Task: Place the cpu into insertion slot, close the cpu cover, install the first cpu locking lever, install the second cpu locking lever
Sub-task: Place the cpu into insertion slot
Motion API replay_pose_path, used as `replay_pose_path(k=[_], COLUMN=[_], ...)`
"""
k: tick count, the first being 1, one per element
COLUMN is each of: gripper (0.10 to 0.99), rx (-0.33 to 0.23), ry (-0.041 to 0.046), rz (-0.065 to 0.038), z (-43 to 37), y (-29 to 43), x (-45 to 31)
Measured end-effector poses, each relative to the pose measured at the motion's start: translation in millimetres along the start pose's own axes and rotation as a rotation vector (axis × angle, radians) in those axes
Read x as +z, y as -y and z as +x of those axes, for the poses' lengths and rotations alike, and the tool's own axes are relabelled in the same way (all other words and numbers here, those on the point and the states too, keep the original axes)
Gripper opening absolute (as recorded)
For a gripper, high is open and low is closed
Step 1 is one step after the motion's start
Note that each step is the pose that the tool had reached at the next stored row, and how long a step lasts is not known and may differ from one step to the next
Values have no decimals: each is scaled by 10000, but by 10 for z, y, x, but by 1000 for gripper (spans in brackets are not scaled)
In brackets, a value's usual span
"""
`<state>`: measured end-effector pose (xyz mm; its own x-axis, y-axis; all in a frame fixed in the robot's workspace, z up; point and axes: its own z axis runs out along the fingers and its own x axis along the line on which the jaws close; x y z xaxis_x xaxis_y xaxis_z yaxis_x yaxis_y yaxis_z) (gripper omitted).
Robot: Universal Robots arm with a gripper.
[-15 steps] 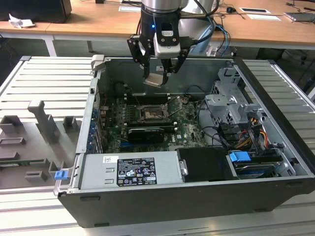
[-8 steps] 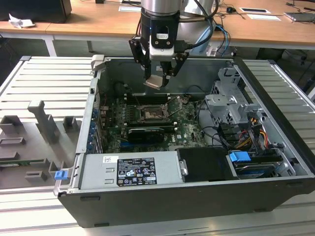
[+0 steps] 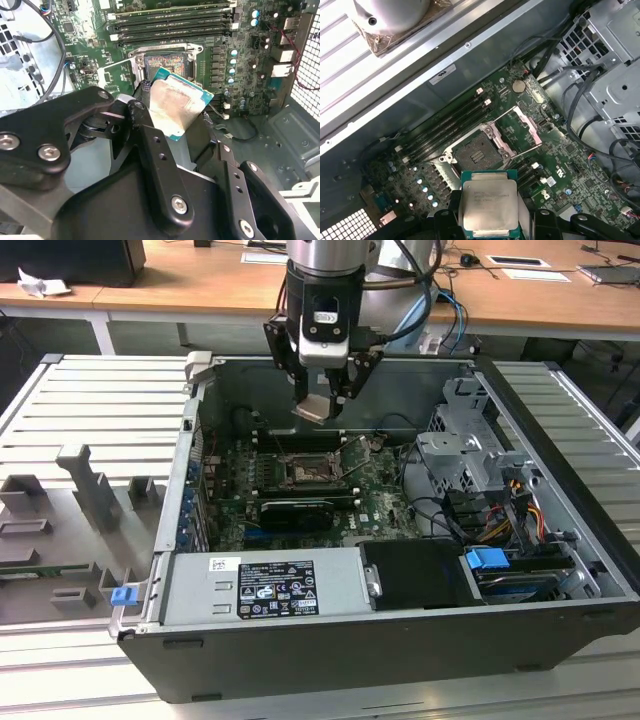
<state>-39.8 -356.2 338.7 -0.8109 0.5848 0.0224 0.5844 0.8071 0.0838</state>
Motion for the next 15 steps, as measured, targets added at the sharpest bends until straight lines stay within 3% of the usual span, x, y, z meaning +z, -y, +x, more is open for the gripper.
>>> replay_pose_path(k=[15], gripper=[529], rx=[69], ry=[1], rz=[-1], z=[-2], y=[9], x=[103])
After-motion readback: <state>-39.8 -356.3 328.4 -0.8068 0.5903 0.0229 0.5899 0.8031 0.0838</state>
